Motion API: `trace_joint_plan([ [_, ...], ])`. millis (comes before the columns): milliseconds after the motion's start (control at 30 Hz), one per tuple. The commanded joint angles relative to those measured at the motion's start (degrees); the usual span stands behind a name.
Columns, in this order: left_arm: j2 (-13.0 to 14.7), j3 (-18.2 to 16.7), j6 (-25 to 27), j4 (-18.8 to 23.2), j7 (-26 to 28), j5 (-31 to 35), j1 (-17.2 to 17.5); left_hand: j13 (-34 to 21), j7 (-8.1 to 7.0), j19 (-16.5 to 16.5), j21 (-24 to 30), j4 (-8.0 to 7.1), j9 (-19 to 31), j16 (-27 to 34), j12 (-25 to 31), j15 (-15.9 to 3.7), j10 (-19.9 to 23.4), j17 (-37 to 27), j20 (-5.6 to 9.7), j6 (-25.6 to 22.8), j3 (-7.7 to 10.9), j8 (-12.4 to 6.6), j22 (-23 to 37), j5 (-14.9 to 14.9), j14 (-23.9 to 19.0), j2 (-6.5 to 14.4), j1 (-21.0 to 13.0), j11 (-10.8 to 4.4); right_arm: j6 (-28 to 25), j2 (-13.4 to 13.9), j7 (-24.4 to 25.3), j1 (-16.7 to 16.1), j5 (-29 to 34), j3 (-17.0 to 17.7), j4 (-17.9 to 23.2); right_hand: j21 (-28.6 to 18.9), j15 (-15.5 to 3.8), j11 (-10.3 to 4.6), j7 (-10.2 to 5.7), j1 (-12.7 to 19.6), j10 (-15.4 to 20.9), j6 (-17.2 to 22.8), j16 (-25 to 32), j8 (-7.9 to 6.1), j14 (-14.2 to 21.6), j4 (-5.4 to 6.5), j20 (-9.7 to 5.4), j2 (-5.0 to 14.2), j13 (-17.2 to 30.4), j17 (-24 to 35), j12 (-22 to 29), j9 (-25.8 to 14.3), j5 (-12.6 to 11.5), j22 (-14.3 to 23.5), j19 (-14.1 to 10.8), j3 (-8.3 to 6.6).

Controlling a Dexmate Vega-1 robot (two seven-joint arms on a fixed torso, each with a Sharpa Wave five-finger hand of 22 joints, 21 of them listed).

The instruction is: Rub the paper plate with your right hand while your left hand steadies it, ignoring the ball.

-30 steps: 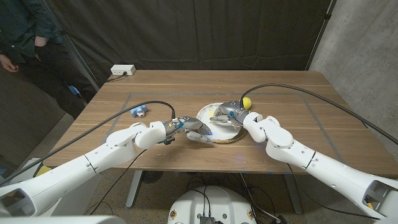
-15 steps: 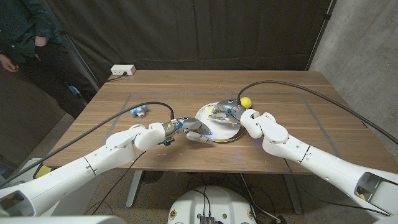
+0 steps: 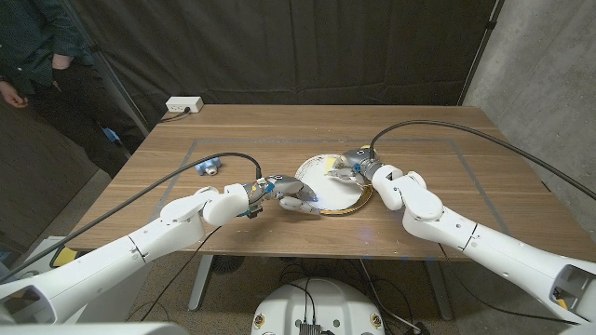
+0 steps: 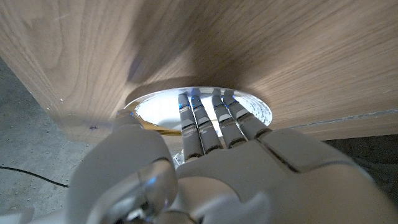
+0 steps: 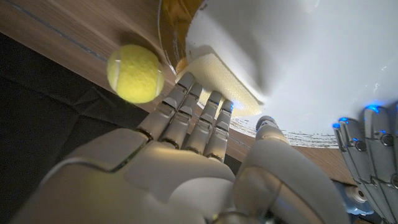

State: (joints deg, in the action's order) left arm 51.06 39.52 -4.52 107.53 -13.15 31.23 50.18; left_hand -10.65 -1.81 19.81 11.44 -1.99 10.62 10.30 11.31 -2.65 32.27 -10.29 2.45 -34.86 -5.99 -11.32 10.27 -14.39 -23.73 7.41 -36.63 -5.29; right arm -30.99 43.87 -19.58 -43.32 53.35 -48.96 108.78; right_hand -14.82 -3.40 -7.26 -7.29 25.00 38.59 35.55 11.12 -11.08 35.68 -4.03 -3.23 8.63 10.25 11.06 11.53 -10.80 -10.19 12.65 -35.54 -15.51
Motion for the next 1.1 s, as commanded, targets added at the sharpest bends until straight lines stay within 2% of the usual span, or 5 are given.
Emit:
trace_joint_plan([
  [33, -0.83, 0.14, -0.82, -1.85, 0.63, -1.94, -0.55, -0.20, 0.01, -0.31, 0.12, -0.06, 0.23, 0.22, -0.37, -3.19, -0.61, -0.10, 4.54, 0.46, -0.30, 0.11, 0.24, 0.15, 0.36, -0.09, -0.02, 0.09, -4.75, 5.44, 0.31, -6.33, 0.29, 3.59, 7.15, -0.99, -6.69, 0.01, -0.46, -0.71, 2.31, 2.52, 0.98, -1.03, 2.60, 0.10, -7.16, 0.11, 0.22, 0.22, 1.06, -0.18, -0.05, 0.31, -1.78, -0.53],
  [333, -1.34, 0.52, -0.73, -2.48, 0.48, -2.55, -1.23, -0.20, 0.06, -0.63, 0.05, -0.11, 0.24, 0.17, -0.45, -2.98, -0.98, -0.11, 4.44, 0.97, -0.33, 0.25, 0.24, 0.16, 0.62, -0.05, -0.03, 0.17, -4.13, 7.06, 0.18, -8.87, 0.24, 4.40, 9.77, -2.68, -8.53, 0.04, -1.14, -1.55, 8.47, 8.82, 1.98, -2.43, 7.86, 0.18, -7.83, 0.01, 0.21, 0.16, 2.68, -0.15, -0.09, 0.70, -5.03, -1.27],
  [600, -1.21, 0.80, -0.58, -2.29, 0.13, -2.45, -1.61, -0.20, 0.13, -0.78, 0.03, -0.15, 0.25, 0.15, -0.46, -2.90, -1.11, -0.12, 4.47, 1.19, -0.34, 0.28, 0.25, 0.17, 0.79, 0.00, -0.03, 0.07, -2.84, 7.37, 1.29, -10.39, -0.68, 5.49, 10.69, -5.98, -9.29, 0.01, -1.84, -1.95, 17.38, 16.84, 3.70, -3.34, 17.11, 0.20, -9.03, 0.45, 0.22, 0.27, 4.12, -0.10, -0.10, 1.33, -11.80, -3.35],
  [867, -0.89, 0.85, -0.17, -1.66, 0.01, -2.27, -1.43, -0.20, 0.16, -0.98, 0.00, -0.19, 0.25, 0.16, -0.44, -2.84, -1.19, -0.12, 4.29, 1.36, -0.35, 0.29, 0.25, 0.19, 0.89, 0.04, -0.03, 0.17, 2.36, 7.45, 2.65, -10.34, -4.59, 6.45, 10.53, -6.36, -9.50, -0.27, -2.12, -1.44, 17.40, 17.33, 3.58, -3.00, 18.00, -0.18, -9.14, 0.58, 0.22, 0.22, 3.62, -0.08, -0.15, 1.40, -12.58, -4.17],
  [1100, -0.09, 0.36, 0.61, -0.48, 0.17, -2.29, -0.58, -0.21, 0.16, -1.03, 0.01, -0.22, 0.26, 0.15, -0.41, -2.72, -1.22, -0.13, 4.26, 1.37, -0.36, 0.24, 0.25, 0.20, 1.03, 0.08, -0.03, 0.19, 5.02, 6.13, 4.20, -9.44, -4.79, 6.03, 9.64, -5.23, -9.40, -0.94, -2.57, -0.61, 13.77, 14.61, 1.02, -0.85, 14.21, -1.11, -9.07, 0.33, 0.29, 0.06, 1.10, -0.12, -0.19, 1.44, -9.59, -5.89],
])
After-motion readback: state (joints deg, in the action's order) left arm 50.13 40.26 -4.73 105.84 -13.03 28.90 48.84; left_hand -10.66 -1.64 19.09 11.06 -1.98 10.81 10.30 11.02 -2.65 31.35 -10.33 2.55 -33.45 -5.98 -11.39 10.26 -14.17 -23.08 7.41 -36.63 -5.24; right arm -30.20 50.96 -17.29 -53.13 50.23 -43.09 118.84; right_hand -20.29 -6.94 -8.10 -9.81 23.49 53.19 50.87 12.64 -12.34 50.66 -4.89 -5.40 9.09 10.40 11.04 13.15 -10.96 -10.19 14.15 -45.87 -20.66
